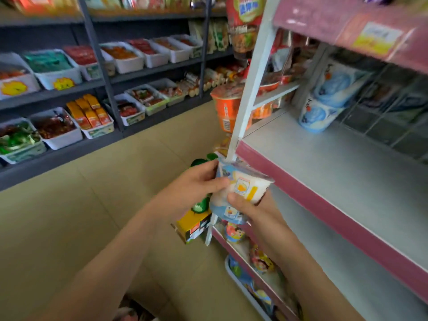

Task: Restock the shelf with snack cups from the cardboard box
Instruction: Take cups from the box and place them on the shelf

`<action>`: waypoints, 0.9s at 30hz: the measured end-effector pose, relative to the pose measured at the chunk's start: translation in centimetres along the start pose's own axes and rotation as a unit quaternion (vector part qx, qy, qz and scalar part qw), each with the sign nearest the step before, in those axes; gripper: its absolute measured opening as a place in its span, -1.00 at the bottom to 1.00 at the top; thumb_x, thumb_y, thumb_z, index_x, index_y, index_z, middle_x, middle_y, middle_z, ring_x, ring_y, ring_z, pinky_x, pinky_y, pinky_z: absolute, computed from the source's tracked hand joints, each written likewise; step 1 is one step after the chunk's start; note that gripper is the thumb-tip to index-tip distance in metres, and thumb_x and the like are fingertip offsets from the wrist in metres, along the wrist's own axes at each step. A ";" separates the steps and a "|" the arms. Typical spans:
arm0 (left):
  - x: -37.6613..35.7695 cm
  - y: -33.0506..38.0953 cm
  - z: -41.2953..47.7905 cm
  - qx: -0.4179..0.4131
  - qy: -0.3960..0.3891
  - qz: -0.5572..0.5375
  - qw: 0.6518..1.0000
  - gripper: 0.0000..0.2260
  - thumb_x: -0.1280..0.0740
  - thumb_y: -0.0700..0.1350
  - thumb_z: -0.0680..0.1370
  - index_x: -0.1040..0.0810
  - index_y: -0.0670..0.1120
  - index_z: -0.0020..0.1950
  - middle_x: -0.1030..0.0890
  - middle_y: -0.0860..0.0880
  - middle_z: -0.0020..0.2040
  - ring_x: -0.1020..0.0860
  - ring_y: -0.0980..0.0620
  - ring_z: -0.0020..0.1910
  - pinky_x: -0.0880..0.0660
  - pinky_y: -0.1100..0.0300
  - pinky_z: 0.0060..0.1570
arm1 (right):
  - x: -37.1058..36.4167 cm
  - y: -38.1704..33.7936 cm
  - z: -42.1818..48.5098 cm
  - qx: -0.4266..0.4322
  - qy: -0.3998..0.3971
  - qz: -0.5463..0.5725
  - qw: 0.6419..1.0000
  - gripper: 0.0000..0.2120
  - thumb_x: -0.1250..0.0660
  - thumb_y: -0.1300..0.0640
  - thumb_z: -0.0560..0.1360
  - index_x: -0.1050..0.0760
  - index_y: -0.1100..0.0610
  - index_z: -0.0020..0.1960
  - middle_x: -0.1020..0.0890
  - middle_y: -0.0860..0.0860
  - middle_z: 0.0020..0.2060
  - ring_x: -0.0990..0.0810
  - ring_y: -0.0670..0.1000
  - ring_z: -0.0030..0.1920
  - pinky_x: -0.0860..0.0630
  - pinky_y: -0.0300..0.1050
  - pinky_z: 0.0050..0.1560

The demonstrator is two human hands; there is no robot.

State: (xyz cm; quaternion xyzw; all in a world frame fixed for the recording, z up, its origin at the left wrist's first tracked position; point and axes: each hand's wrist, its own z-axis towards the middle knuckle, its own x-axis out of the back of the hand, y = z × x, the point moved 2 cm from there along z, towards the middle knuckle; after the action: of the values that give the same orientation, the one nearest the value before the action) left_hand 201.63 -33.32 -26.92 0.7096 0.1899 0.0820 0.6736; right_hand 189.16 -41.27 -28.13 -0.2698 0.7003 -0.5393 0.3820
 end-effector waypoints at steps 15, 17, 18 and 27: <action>-9.3 5.8 3.6 -0.167 0.047 0.121 0.977 -0.51 -0.46 -0.28 0.41 -0.36 0.12 0.16 -0.56 0.26 0.01 -0.54 0.44 -0.06 -0.41 0.54 -0.13 | 5.5 -8.9 0.3 0.140 0.112 -0.026 0.984 -0.46 -0.42 0.19 0.44 -0.28 -0.04 0.34 -0.57 -0.05 0.19 -0.60 -0.16 0.09 -0.56 -0.30 -0.15; -9.7 5.7 4.6 -0.165 0.069 0.101 0.979 -0.47 -0.48 -0.33 0.36 -0.33 0.07 0.15 -0.54 0.25 -0.02 -0.53 0.48 -0.15 -0.40 0.56 -0.21 | 6.4 -9.1 0.2 0.141 0.104 -0.094 0.980 -0.29 -0.51 -0.01 0.26 -0.31 -0.11 0.34 -0.49 -0.02 0.27 -0.53 -0.15 0.20 -0.55 -0.23 0.00; -9.7 5.6 4.9 -0.161 0.074 0.105 0.979 -0.44 -0.50 -0.33 0.34 -0.33 0.07 0.15 -0.55 0.23 -0.02 -0.53 0.48 -0.15 -0.41 0.55 -0.20 | 6.5 -9.3 0.0 0.139 0.118 -0.126 0.975 -0.21 -0.53 -0.08 0.17 -0.29 -0.14 0.34 -0.46 -0.02 0.28 -0.52 -0.16 0.20 -0.54 -0.22 0.05; -11.8 4.4 8.6 -0.175 0.010 0.259 0.950 -0.18 -0.48 -0.14 0.39 -0.02 0.25 0.43 -0.54 0.06 0.19 -0.57 0.10 0.08 -0.49 0.25 0.09 | 9.1 -10.0 -0.7 0.253 0.261 -0.391 0.845 -0.38 -0.44 0.24 0.42 -0.30 -0.13 0.37 -0.35 0.03 0.27 -0.42 -0.17 0.17 -0.30 -0.57 0.13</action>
State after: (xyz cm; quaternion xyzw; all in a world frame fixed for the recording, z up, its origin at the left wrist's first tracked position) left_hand 194.75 -45.88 -21.60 0.6044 -0.0115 0.2928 0.7408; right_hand 183.18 -50.79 -20.64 -0.2647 0.4496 -0.8531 -0.0024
